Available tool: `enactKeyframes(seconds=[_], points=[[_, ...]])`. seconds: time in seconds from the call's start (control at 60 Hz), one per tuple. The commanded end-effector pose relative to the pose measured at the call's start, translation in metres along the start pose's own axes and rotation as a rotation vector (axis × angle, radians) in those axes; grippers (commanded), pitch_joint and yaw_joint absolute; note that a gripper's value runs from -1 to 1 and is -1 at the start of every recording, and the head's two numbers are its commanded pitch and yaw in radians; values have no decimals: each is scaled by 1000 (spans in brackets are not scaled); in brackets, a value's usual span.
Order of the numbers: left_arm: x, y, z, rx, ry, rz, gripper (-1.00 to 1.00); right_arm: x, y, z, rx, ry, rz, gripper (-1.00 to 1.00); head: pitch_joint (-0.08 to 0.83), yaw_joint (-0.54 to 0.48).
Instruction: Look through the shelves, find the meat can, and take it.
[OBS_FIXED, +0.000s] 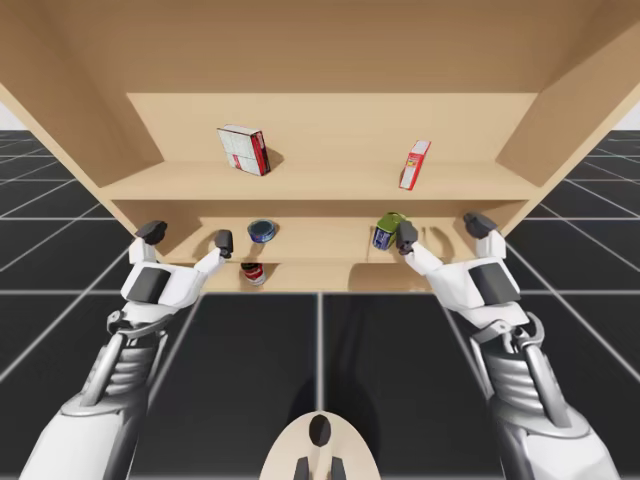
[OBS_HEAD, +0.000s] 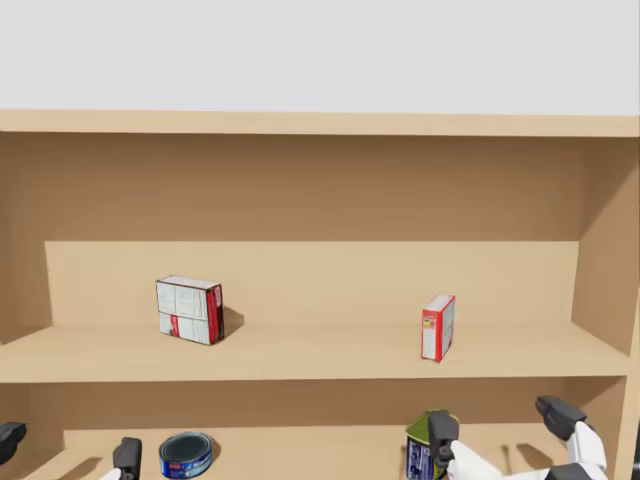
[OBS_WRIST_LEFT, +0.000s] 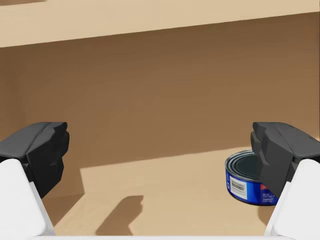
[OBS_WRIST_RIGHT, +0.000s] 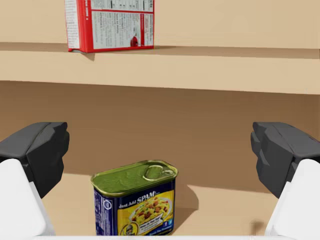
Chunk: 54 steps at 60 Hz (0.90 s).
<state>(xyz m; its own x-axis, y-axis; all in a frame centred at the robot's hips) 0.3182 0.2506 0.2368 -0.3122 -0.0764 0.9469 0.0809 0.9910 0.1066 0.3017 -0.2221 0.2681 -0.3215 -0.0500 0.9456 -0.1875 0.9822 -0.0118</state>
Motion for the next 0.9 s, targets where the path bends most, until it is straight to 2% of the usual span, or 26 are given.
enactKeyframes(seconds=[0.017, 0.083, 0.15, 0.2, 0.483, 0.8, 0.9], points=[[0, 0, 0, -1, -1, -2, -1000, 0, 4, 2, -55, -24, 1, -1000, 0, -39], [0, 0, 0, -1, -1, -3, -1000, 3, 6, 3, -16, -16, -11, -1000, 2, -37], [0, 0, 0, -2, -1, -2, -1000, 1, 6, 1, -15, -7, 5, -1000, 10, -37], [0, 0, 0, -2, -1, -2, -1000, 0, 5, 1, -14, 0, -2, -1000, 21, -38], [0, 0, 0, -9, -3, -4, -1000, -1, 5, 0, -22, 2, 1, -1000, 194, -69], [1, 0, 1, -17, -12, 0, -1000, -2, 5, 0, -23, 0, 11, -1000, 373, -246], [2, 1, 1, -13, -19, 3, -1000, -3, 6, -1, -22, 1, 16, -1000, 406, -265]])
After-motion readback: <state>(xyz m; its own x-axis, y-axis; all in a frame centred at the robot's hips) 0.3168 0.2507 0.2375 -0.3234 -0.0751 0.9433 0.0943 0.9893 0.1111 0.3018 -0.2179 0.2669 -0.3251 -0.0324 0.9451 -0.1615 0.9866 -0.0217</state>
